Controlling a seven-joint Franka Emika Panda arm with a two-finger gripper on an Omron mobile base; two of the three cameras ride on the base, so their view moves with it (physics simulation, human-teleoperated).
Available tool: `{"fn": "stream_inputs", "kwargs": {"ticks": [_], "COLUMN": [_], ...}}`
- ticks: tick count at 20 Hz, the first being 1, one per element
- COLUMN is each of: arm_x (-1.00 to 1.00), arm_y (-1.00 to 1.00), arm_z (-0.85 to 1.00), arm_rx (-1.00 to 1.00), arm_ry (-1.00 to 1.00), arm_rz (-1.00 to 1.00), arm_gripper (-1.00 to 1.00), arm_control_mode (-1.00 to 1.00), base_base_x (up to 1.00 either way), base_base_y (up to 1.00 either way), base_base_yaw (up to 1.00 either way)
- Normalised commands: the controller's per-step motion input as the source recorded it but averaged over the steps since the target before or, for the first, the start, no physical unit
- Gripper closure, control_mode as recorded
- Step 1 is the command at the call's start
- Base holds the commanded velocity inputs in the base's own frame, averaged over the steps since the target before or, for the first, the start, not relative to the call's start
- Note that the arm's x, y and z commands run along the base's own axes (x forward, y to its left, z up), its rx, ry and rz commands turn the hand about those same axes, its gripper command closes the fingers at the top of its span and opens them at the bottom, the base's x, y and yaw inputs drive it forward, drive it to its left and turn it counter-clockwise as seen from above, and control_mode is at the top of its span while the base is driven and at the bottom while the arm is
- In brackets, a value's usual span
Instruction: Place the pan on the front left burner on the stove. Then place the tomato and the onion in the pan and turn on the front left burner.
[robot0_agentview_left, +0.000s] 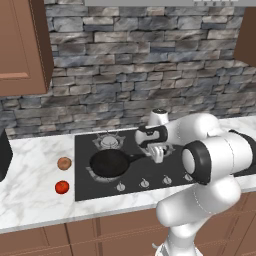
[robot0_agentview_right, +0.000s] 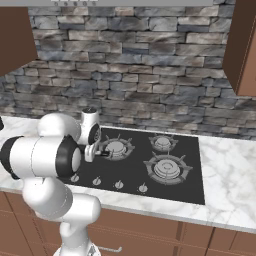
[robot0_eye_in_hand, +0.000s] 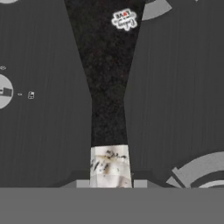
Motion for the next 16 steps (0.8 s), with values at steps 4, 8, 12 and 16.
{"fn": "stream_inputs", "kwargs": {"ticks": [4, 8, 12, 16], "arm_x": [0.01, 0.0, 0.01, 0.06], "arm_y": [0.12, 0.1, 0.06, 0.0], "arm_z": [0.0, 0.0, -0.1, -0.23], "arm_rx": [0.0, 0.0, 0.0, -0.01], "arm_ry": [0.0, 0.0, 0.0, 0.0], "arm_rz": [0.0, 0.0, 0.0, 0.0], "arm_gripper": [1.0, 1.0, 1.0, 1.0], "arm_control_mode": [-1.0, -1.0, -1.0, -1.0], "base_base_x": [0.0, 0.0, 0.0, 0.0], "base_base_y": [0.0, 0.0, 0.0, 0.0], "base_base_yaw": [0.0, 0.0, 0.0, 0.0]}}
